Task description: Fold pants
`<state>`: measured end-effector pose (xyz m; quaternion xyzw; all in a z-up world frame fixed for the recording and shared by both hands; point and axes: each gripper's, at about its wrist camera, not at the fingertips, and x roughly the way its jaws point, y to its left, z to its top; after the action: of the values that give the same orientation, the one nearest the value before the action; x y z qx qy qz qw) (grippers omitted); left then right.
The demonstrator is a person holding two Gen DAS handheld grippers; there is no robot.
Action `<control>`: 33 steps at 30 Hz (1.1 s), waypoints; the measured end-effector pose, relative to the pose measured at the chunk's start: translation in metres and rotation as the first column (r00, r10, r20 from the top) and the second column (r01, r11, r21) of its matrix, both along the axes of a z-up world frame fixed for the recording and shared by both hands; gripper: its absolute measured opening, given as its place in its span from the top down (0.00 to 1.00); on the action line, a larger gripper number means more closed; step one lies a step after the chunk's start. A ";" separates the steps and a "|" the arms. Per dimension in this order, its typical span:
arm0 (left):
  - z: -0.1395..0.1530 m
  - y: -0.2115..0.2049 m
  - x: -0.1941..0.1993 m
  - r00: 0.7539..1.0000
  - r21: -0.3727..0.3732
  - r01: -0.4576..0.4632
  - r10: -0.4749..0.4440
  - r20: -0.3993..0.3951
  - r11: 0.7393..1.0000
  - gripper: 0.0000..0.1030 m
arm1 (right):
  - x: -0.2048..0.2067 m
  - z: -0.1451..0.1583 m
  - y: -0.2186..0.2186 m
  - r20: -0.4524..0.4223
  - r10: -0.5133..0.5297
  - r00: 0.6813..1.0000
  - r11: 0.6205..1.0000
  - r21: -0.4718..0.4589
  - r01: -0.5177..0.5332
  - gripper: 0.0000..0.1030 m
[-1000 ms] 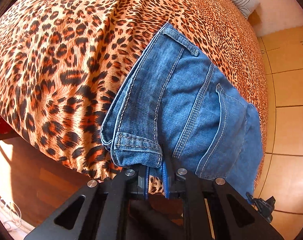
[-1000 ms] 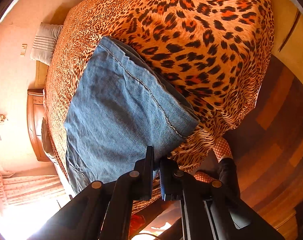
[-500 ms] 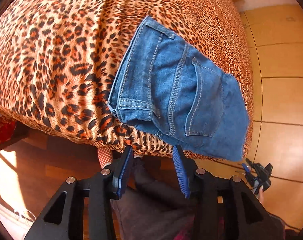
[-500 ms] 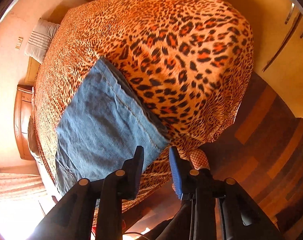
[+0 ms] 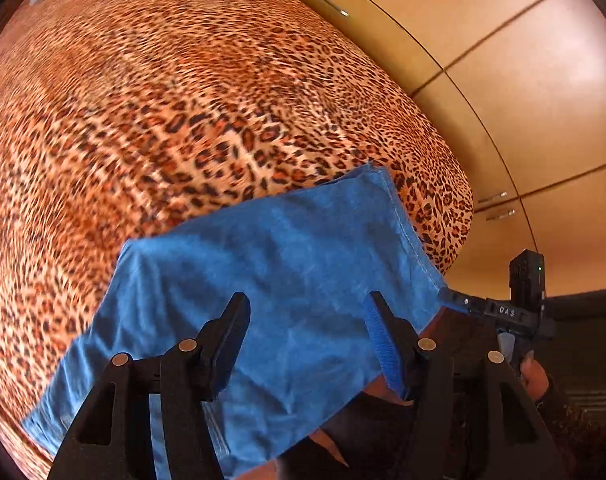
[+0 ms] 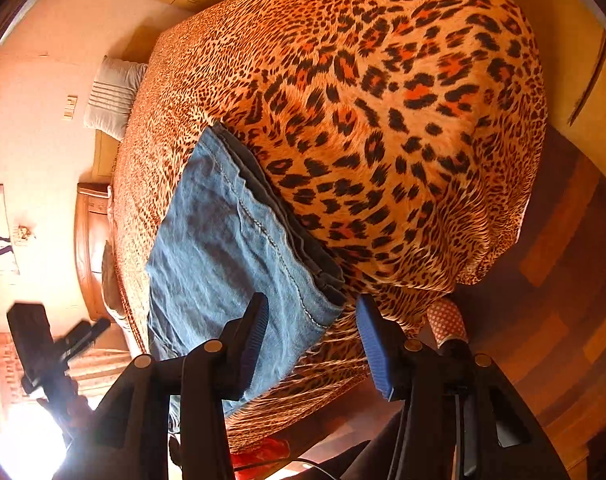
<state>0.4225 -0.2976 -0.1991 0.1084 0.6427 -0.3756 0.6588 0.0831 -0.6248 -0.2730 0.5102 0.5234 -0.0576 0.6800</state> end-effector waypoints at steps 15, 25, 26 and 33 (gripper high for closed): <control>-0.129 -0.224 0.042 0.827 0.269 0.555 -0.556 -0.082 0.787 0.43 | 0.006 -0.013 0.020 0.111 -0.160 0.981 0.987 0.034 0.157 0.44; -0.192 -0.269 0.060 0.687 0.215 0.727 -0.679 -0.261 0.652 0.38 | -0.027 -0.021 0.035 0.203 -0.388 0.899 0.921 0.083 0.380 0.44; -0.196 -0.273 0.060 0.667 0.196 0.743 -0.691 -0.276 0.640 0.31 | -0.031 -0.024 0.036 0.210 -0.415 0.885 0.910 0.103 0.402 0.44; -0.201 -0.296 0.041 0.562 0.061 0.816 -0.763 -0.320 0.575 0.35 | -0.053 -0.035 0.041 0.218 -0.512 0.831 0.857 0.187 0.480 0.47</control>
<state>0.4630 -0.5937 -0.4005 0.4019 0.6394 -0.5750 0.3146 0.0296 -0.5842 -0.3079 0.6729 0.2815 -0.1323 0.6711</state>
